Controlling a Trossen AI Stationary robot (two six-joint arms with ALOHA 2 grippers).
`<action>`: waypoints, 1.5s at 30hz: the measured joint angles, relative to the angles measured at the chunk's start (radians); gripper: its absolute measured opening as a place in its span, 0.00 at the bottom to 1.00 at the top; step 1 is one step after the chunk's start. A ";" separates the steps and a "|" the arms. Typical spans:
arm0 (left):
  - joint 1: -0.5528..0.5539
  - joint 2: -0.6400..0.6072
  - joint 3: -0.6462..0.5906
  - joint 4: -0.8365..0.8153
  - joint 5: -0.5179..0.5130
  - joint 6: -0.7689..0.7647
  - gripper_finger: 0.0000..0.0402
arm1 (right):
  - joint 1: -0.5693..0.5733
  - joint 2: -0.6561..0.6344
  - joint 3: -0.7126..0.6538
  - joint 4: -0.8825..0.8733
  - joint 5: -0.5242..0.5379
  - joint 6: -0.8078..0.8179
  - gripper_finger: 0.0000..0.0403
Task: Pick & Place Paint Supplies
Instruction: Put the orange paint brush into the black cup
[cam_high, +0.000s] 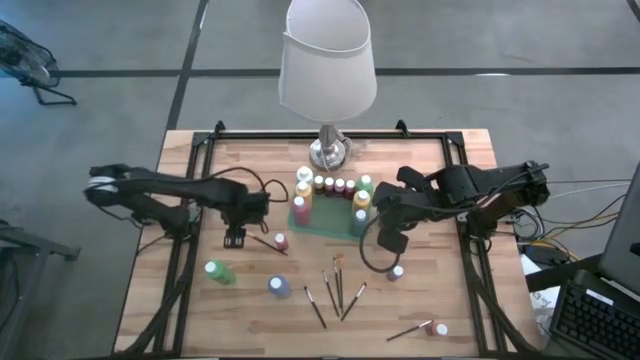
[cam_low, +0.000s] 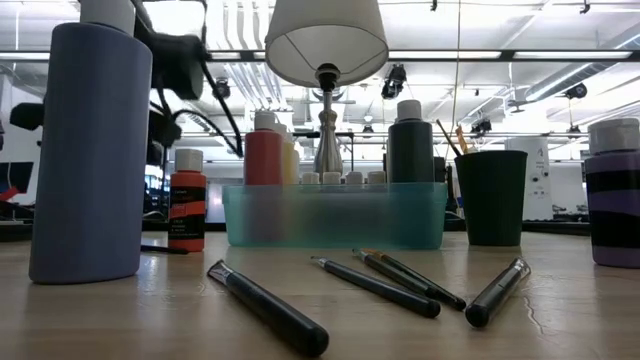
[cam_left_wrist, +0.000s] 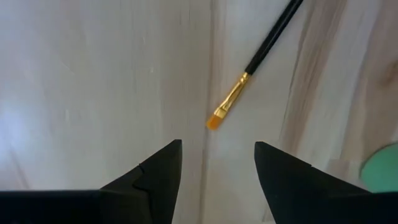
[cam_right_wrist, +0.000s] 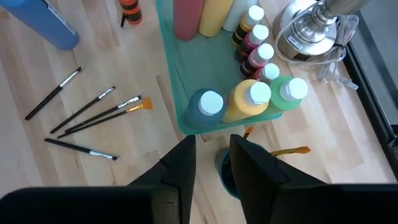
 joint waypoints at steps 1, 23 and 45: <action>0.007 0.010 0.000 -0.002 0.008 0.000 0.51 | 0.000 0.000 0.000 0.000 -0.001 0.000 0.22; 0.016 -0.097 -0.061 0.123 -0.092 -0.267 0.51 | 0.000 0.000 0.000 -0.007 0.003 -0.017 0.21; -0.004 -0.094 -0.150 0.224 0.037 -0.247 0.46 | -0.002 0.000 0.000 -0.008 0.004 -0.048 0.33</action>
